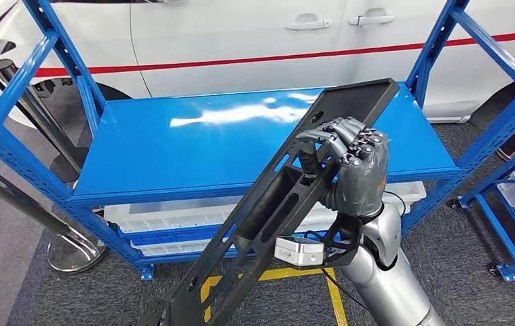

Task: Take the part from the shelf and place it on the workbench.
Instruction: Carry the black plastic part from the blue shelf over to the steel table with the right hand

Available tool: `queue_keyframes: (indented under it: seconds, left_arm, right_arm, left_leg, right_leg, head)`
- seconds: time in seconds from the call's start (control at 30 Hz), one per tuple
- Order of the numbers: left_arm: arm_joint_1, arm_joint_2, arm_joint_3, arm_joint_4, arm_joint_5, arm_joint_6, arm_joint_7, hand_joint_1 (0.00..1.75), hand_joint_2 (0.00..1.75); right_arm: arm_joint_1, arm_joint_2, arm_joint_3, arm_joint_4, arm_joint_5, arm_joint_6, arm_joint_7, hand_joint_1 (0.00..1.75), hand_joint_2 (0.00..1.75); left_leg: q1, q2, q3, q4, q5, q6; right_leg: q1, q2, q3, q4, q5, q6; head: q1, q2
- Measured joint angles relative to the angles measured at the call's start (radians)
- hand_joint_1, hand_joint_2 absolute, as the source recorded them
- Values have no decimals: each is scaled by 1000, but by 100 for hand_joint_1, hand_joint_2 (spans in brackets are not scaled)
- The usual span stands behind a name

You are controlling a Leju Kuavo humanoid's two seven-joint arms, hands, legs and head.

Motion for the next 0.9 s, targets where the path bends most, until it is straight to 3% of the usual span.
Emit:
queue_keyframes:
  seconds: [0.1, 0.13, 0.17, 0.2, 0.23, 0.27, 0.33, 0.37, 0.43, 0.47, 0.5, 0.6, 0.63, 0.67, 0.7, 0.73, 0.77, 0.83, 0.9]
  left_arm:
    - [1, 0, -1, 0, 0, 0, 0, 0, 175]
    - [1, 0, -1, 0, 0, -1, 0, 0, 175]
    - [1, 0, -1, 0, 0, -1, 1, 0, 175]
    - [1, 0, -2, 0, 0, -2, 1, 0, 175]
    - [0, 0, -2, 0, 1, -3, 2, 0, 175]
    - [-1, 0, -3, -1, 1, -3, 2, 0, 175]
    - [-5, 1, -3, -5, 3, -3, 3, 0, 175]
    - [-7, 1, -4, -7, 5, -3, 3, 0, 175]
    - [-9, 2, -5, -9, 8, -4, 4, 0, 175]
    - [-9, 1, -6, -9, 10, -4, 4, 0, 175]
    - [-9, 1, -8, -9, 11, -5, 5, 0, 175]
    - [-10, 1, -11, -10, 17, -6, 8, 0, 175]
    - [-10, 1, -13, -10, 20, -6, 9, 0, 175]
    - [-10, 1, -15, -10, 23, -6, 10, 0, 175]
    - [-10, 1, -17, -10, 27, -6, 11, 0, 175]
    - [-9, 1, -19, -10, 30, -6, 12, 0, 175]
    - [-9, 1, -21, -10, 32, -6, 12, 0, 175]
    - [-9, 2, -23, -10, 33, -6, 12, 0, 175]
    - [-8, 3, -24, -10, 34, -5, 12, 0, 175]
  right_arm:
    - [-1, 0, 1, 0, 0, 0, 0, 175, 175]
    - [-1, 0, 1, 0, 0, 0, 0, 175, 175]
    - [-1, 0, 1, 0, -1, 0, 0, 175, 175]
    - [-1, 0, 1, 0, -1, 0, 0, 175, 175]
    - [-1, 0, 1, 0, -2, 0, 0, 175, 175]
    - [-1, 0, 1, 0, -3, -1, 0, 175, 175]
    - [-2, 0, 1, 0, -4, -1, 0, 175, 175]
    - [-4, 0, 1, 0, -4, -1, 0, 175, 175]
    - [-7, 0, 1, 0, -4, -1, 0, 175, 175]
    - [-8, -1, 1, 0, -5, -1, 0, 175, 175]
    - [-9, -1, 1, 0, -5, -1, -1, 175, 175]
    - [-11, -2, 1, 1, -7, -2, -2, 175, 175]
    - [-10, -2, 1, 1, -7, -2, -3, 175, 175]
    - [-10, -2, 1, 2, -7, -3, -3, 175, 175]
    - [-10, -2, 1, 4, -7, -3, -4, 175, 175]
    - [-10, -2, 1, 5, -7, -3, -4, 175, 175]
    - [-10, -2, 1, 6, -7, -3, -4, 175, 175]
    - [-11, -2, 1, 6, -7, -4, -5, 175, 175]
    - [-12, -2, 2, 7, -8, -6, -6, 175, 175]
  left_leg:
    - [5, 0, -51, 170, -144, -13]
    - [6, 0, -57, 222, -166, -15]
    - [6, 0, -48, 247, -166, -15]
    - [6, 0, -22, 238, -148, -13]
    - [5, 0, 22, 196, -124, -10]
    - [4, 0, 79, 129, -110, -5]
    - [-1, -1, 175, -5, -116, 5]
    - [-5, -1, 198, -42, -124, 10]
    - [-7, 0, 196, -60, -112, 21]
    - [-6, 2, 192, -67, -100, 28]
    - [-4, 5, 184, -73, -85, 35]
    - [-3, 9, 143, -76, -43, 47]
    - [-4, 10, 126, -74, -31, 47]
    - [-4, 11, 107, -72, -19, 45]
    - [-4, 11, 88, -68, -7, 43]
    - [-4, 11, 69, -63, 3, 40]
    - [-3, 11, 53, -56, 13, 35]
    - [-4, 10, 26, -40, 26, 24]
    - [-5, 10, 16, -32, 39, 12]
  right_leg:
    - [0, -3, -43, -1, 36, -11]
    - [1, -3, -59, -1, 48, -11]
    - [2, -3, -75, 0, 60, -10]
    - [2, -3, -91, 1, 72, -9]
    - [2, -3, -106, 1, 84, -7]
    - [2, -3, -118, 2, 95, -5]
    - [2, -4, -132, 2, 115, 5]
    - [2, -5, -133, 0, 125, 10]
    - [0, -6, -132, -9, 142, 23]
    - [-2, -5, -136, -6, 135, 29]
    - [-3, -4, -144, 8, 109, 33]
    - [-6, 0, -184, 156, -40, 44]
    - [-6, 0, -192, 215, -66, 47]
    - [-8, 0, -191, 255, -68, 50]
    - [-9, -1, -174, 266, -50, 52]
    - [-12, -1, -141, 244, -24, 54]
    - [-15, -1, -93, 193, -9, 55]
    - [-13, 1, 2, 70, -24, 50]
    - [-6, 4, 34, 13, -47, 35]
  head:
    - [-1, 0]
    - [-1, 0]
    - [-1, 0]
    - [-1, 0]
    - [-1, 0]
    - [-1, 0]
    - [-1, 0]
    - [-1, 0]
    - [-1, 0]
    - [-1, 0]
    - [-1, 0]
    - [0, 0]
    - [0, 0]
    - [0, 0]
    - [0, 0]
    - [0, 0]
    - [0, 0]
    - [0, 0]
    - [0, 0]
